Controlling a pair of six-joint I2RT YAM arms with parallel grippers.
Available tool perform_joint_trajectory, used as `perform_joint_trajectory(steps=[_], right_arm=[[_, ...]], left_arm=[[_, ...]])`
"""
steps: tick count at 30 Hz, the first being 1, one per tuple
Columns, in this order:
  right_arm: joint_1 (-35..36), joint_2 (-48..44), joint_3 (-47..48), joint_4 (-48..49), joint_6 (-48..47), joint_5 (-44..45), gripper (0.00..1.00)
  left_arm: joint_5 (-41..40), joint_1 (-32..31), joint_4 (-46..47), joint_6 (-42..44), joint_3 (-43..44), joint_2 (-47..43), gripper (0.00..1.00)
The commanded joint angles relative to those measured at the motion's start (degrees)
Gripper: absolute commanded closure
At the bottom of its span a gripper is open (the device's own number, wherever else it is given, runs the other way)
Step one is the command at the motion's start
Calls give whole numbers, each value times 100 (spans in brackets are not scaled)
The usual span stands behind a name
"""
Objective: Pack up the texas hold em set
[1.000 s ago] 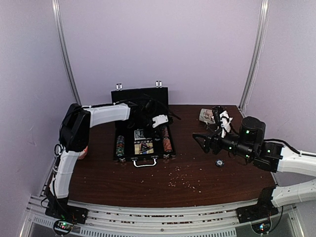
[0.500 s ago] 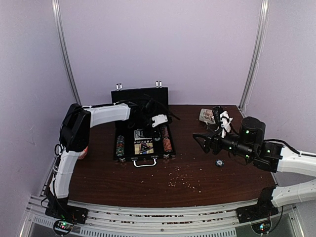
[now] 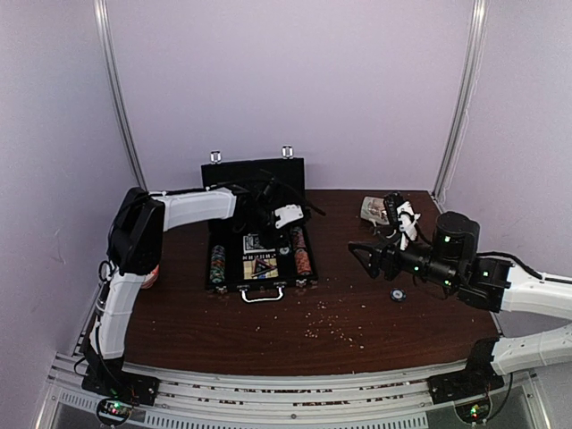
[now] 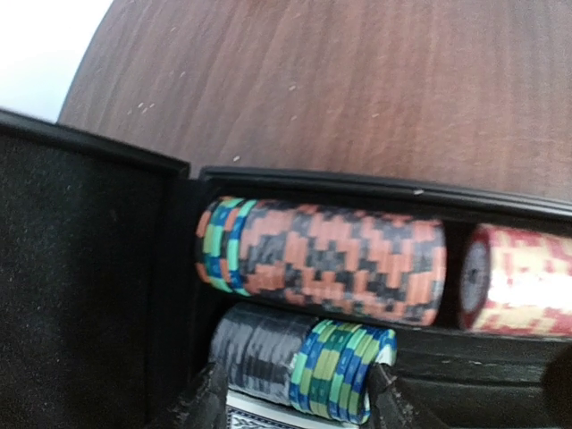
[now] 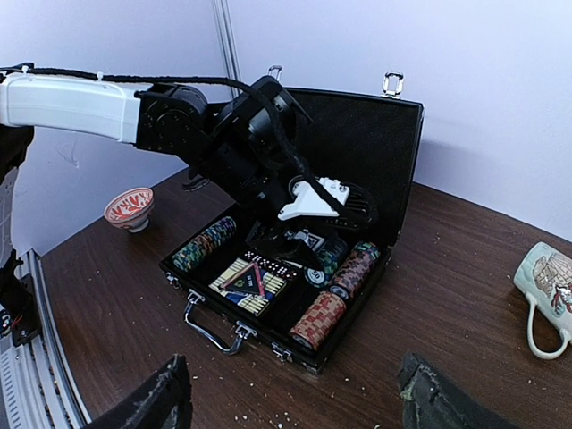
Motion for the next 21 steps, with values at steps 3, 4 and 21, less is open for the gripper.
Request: perform_joint_trajectory(steps=[3, 4, 21], right_arm=[[-48, -92, -95, 144, 28, 26, 20], [-48, -89, -95, 138, 27, 26, 20], [-148, -322, -18, -115, 226, 510, 11]], left_arm=[[-387, 40, 525, -130, -332, -234, 42], [-342, 37, 519, -130, -356, -255, 41], [429, 34, 1653, -1435, -1843, -2207, 24]])
